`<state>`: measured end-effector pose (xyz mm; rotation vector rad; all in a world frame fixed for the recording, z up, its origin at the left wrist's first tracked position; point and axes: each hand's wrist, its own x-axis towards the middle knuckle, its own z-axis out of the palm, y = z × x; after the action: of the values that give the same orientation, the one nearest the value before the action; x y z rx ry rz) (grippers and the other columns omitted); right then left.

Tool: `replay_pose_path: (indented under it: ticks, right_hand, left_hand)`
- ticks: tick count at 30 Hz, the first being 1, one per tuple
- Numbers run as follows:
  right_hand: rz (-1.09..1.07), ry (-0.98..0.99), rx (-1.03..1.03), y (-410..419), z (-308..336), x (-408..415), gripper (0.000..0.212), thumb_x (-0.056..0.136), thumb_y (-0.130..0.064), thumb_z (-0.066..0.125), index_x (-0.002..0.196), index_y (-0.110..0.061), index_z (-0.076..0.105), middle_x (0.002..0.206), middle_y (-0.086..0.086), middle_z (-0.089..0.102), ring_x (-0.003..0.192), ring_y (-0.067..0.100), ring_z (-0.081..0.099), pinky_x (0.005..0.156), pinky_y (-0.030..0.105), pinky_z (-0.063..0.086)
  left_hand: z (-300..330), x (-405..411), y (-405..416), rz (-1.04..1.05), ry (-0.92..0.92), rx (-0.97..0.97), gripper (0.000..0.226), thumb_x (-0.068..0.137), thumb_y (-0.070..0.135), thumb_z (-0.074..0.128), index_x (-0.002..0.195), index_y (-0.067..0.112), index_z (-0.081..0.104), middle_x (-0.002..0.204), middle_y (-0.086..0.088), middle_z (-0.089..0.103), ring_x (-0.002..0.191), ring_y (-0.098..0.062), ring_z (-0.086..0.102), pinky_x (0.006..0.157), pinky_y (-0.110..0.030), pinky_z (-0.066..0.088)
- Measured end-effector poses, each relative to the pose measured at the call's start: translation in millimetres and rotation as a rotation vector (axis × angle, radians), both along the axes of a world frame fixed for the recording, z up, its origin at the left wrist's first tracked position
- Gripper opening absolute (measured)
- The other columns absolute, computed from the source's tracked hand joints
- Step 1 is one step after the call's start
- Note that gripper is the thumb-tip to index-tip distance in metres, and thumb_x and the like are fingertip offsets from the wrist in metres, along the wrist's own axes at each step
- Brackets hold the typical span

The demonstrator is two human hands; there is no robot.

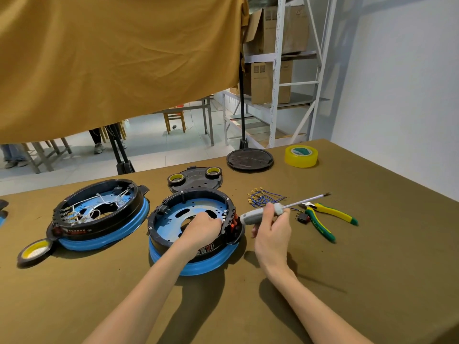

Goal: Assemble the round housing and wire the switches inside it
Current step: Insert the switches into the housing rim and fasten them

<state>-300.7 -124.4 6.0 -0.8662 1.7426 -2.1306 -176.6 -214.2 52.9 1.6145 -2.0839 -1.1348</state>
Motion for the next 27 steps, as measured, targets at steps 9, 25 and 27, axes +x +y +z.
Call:
replay_pose_path:
  ticks: [9, 25, 27]
  right_hand:
    - [0.040, -0.087, 0.020, 3, -4, -1, 0.025, 0.107, -0.040, 0.044, 0.102, -0.016, 0.049, 0.073, -0.007, 0.069, 0.055, 0.008, 0.064, 0.047, 0.021, 0.051]
    - [0.069, 0.483, 0.673, 15, -1, -39, 0.037, 0.100, -0.053, 0.051, 0.081, -0.022, 0.054, 0.070, -0.005, 0.062, 0.062, 0.008, 0.059, 0.051, 0.026, 0.044]
    - [-0.007, 0.732, 0.864, 19, -2, -43, 0.036, 0.099, -0.058, 0.049, 0.083, -0.026, 0.050, 0.069, -0.008, 0.058, 0.060, 0.009, 0.055, 0.049, 0.027, 0.036]
  left_hand:
    - [-5, -2, -5, 0.024, -0.058, -0.058, 0.040, 0.104, 0.033, 0.047, 0.069, 0.019, 0.034, 0.062, 0.001, 0.030, 0.057, -0.016, 0.032, 0.057, -0.031, 0.025]
    - [-21, -2, 3, -0.008, -0.120, -0.443, 0.057, 0.085, 0.070, 0.062, 0.123, 0.028, 0.056, 0.092, 0.013, 0.062, 0.080, -0.003, 0.057, 0.069, -0.029, 0.050]
    - [-23, -3, 5, -0.012, -0.118, -0.492, 0.055, 0.089, 0.066, 0.062, 0.128, 0.028, 0.057, 0.093, 0.014, 0.060, 0.075, 0.000, 0.054, 0.065, -0.026, 0.044]
